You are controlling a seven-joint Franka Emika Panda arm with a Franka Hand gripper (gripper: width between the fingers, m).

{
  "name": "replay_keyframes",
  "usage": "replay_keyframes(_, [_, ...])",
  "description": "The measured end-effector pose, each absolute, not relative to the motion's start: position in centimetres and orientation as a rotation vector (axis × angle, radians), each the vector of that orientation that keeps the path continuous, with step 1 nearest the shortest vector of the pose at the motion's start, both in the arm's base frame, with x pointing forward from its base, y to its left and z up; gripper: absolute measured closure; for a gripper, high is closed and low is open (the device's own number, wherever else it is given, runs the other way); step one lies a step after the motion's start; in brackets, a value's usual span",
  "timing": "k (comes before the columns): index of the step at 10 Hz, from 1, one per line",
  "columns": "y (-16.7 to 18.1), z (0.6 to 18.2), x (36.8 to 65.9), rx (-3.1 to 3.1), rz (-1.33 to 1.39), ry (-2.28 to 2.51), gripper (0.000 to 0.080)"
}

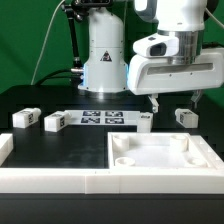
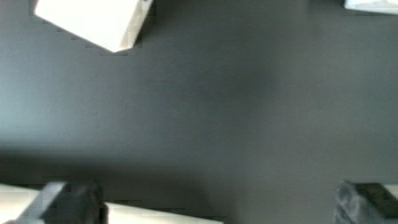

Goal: Assemble one leg

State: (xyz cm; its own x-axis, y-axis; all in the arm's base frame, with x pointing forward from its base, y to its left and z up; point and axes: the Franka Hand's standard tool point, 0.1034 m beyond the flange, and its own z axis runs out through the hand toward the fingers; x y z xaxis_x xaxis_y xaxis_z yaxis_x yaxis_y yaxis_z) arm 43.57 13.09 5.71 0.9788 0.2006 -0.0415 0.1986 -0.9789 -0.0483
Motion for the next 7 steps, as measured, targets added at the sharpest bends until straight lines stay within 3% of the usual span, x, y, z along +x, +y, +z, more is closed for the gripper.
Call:
replay_keyframes(3, [16.0,4.8,40.3,-3.064,0.090,-0.250,0.0151])
replay_keyframes(7, [19.4,5.2,39.1,-3.047,0.120,-0.297,0.0151])
